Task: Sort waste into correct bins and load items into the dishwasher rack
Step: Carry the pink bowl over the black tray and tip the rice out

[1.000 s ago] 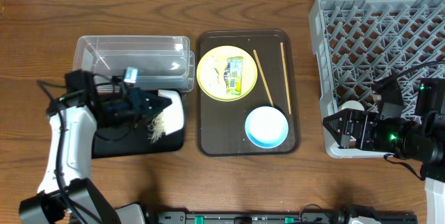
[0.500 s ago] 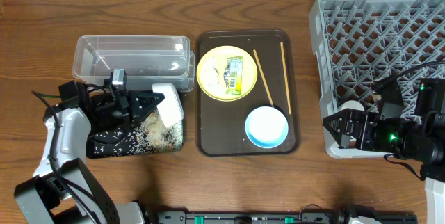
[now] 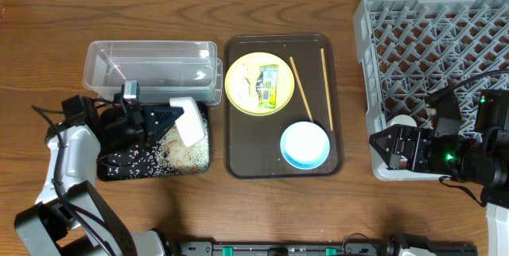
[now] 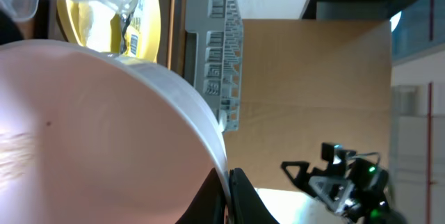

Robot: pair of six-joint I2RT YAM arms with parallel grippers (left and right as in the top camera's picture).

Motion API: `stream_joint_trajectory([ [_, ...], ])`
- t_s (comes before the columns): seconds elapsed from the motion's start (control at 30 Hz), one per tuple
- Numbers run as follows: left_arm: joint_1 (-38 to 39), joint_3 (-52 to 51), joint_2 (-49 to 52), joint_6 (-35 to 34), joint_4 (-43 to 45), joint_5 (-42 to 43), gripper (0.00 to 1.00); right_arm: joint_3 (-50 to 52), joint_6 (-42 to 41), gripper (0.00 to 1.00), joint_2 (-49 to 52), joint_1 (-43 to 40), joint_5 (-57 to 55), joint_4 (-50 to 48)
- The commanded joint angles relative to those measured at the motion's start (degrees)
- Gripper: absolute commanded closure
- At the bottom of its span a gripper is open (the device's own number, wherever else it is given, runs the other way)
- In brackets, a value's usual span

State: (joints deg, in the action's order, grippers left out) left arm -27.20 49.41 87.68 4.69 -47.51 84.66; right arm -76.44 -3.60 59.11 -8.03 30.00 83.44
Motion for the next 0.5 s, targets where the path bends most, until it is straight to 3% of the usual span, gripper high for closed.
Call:
stream_joint_trajectory([
  [0.0,-0.5,0.2,-0.1,0.2,0.1,2.0,0.94,-0.6,0.9,0.07,-0.3,-0.2,0.2,0.3],
  [0.07,-0.4,0.2,-0.3,0.7,-2.7,5.4,0.94,-0.6,0.9,0.07,-0.3,-0.2,0.2,0.3],
  [0.13,-0.4,0.2,-0.4,4.4,-0.2,2.0,0.94,-0.6,0.9,0.07,-0.3,-0.2,0.2,0.3],
  [0.17,-0.6,0.2,-0.3,-0.4,0.3,-5.0,0.94,-0.6,0.9,0.07,-0.3,-0.2,0.2,0.3],
  [0.2,-0.6,0.0,-0.3,-3.0,-1.1,-5.4,0.94,-0.6,0.9,0.07,-0.3,-0.2,0.2,0.3],
  [0.3,0.0,-0.2,-0.5,9.3,-5.9,4.9,0.94,-0.6,0.9,0.07,-0.3,-0.2,0.1,0.4],
  [0.37,-0.5,-0.1,-0.4,4.9,-3.9,-0.4,0.94,-0.6,0.9,0.07,-0.3,-0.2,0.1,0.3],
  [0.47,-0.4,-0.1,-0.5,3.4,-6.2,-1.1,0.94,-0.6,0.9,0.07,-0.3,-0.2,0.0,0.3],
])
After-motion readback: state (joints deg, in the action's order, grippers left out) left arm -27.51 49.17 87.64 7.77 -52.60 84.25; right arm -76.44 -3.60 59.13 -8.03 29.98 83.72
